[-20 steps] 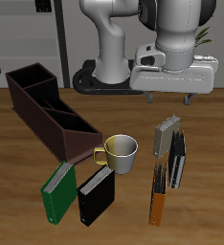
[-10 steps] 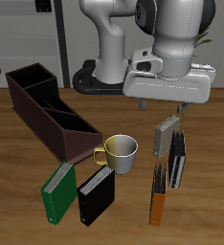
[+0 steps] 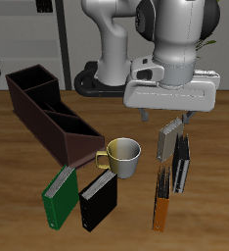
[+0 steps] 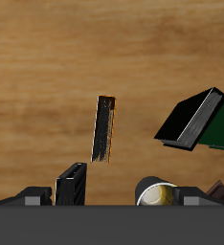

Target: Place the orange book into the right desk caddy's back compartment

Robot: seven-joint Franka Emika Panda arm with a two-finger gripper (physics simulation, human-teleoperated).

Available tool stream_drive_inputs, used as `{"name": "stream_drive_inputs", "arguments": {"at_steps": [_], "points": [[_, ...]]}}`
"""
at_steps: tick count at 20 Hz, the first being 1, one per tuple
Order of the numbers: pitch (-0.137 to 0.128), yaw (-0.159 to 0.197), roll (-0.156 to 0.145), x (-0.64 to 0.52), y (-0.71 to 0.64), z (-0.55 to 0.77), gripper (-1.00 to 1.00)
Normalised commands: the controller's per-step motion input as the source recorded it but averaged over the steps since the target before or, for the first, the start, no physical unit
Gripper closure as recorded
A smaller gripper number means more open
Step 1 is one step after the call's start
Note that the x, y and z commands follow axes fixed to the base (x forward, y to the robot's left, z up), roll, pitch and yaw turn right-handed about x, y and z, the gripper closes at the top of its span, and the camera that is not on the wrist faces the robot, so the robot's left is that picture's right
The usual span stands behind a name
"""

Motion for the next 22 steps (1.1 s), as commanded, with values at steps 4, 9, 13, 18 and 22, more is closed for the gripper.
{"name": "stream_drive_inputs", "arguments": {"at_steps": [4, 9, 13, 18, 22], "points": [[-0.007, 0.025, 0.062, 0.14, -0.03, -0.11, -1.00], [0.007, -0.014, 0.047, 0.05, 0.00, -0.15, -1.00], [0.005, 0.013, 0.070, 0.03, 0.10, -0.23, -1.00], [-0.049, 0.006, 0.075, -0.07, 0.16, -0.13, -1.00], [-0.006, 0.019, 0.002, 0.01, 0.01, -0.14, -1.00]]}}
